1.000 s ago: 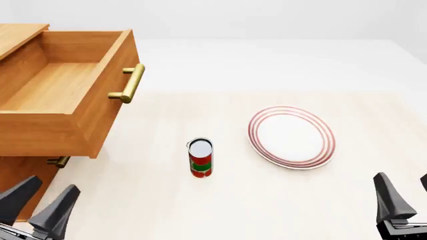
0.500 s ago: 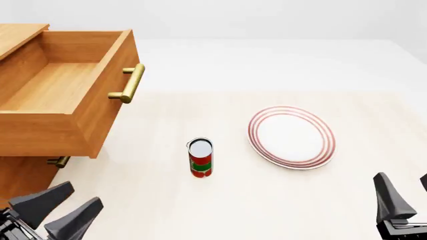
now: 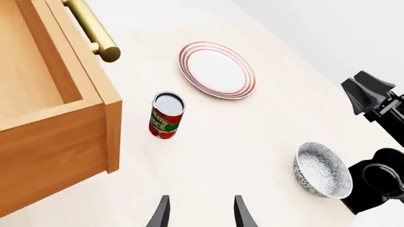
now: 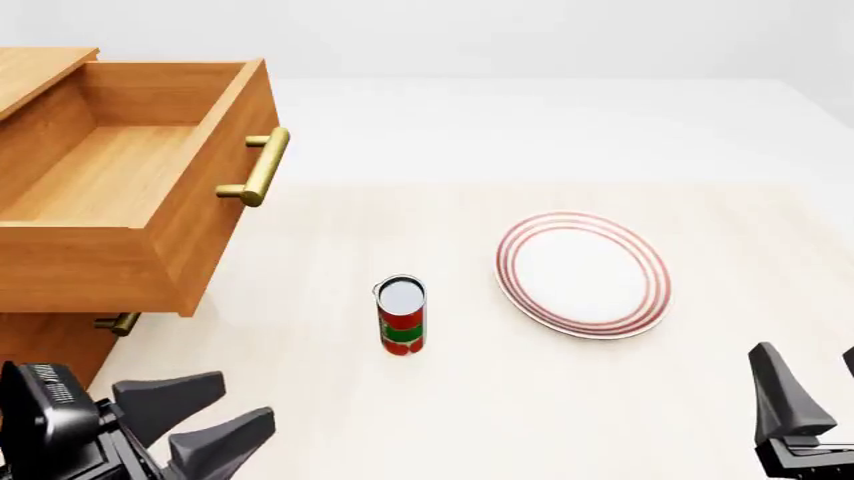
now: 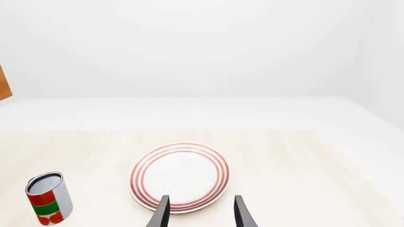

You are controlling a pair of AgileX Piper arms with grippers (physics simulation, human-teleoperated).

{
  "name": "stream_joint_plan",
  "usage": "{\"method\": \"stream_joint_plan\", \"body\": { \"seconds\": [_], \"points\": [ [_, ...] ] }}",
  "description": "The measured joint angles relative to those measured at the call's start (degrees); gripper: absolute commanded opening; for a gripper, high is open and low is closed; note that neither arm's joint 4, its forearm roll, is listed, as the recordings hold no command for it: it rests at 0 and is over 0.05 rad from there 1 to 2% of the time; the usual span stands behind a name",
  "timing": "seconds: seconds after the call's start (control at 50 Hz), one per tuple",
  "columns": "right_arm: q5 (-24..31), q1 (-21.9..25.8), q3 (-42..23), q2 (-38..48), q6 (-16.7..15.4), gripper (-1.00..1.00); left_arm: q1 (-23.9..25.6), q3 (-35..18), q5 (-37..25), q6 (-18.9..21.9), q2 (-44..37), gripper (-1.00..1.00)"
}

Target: Put the bowl in the top drawer of the cabinet.

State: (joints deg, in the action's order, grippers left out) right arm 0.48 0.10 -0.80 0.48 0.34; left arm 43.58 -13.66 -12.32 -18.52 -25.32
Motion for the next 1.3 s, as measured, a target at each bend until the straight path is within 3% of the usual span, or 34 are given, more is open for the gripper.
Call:
{"method": "stream_joint_plan", "body": {
  "seconds": [0.64,1.3],
  "points": [
    [0.08,0.0,-0.14,0.06,0.0,1.0,11.99,-7.87,9.6,-8.59,-22.84,1.0],
    [0.08,0.0,-0.15,0.07,0.0,1.0,20.94,-13.63,14.49,-13.97,-36.59,1.0]
  ]
}}
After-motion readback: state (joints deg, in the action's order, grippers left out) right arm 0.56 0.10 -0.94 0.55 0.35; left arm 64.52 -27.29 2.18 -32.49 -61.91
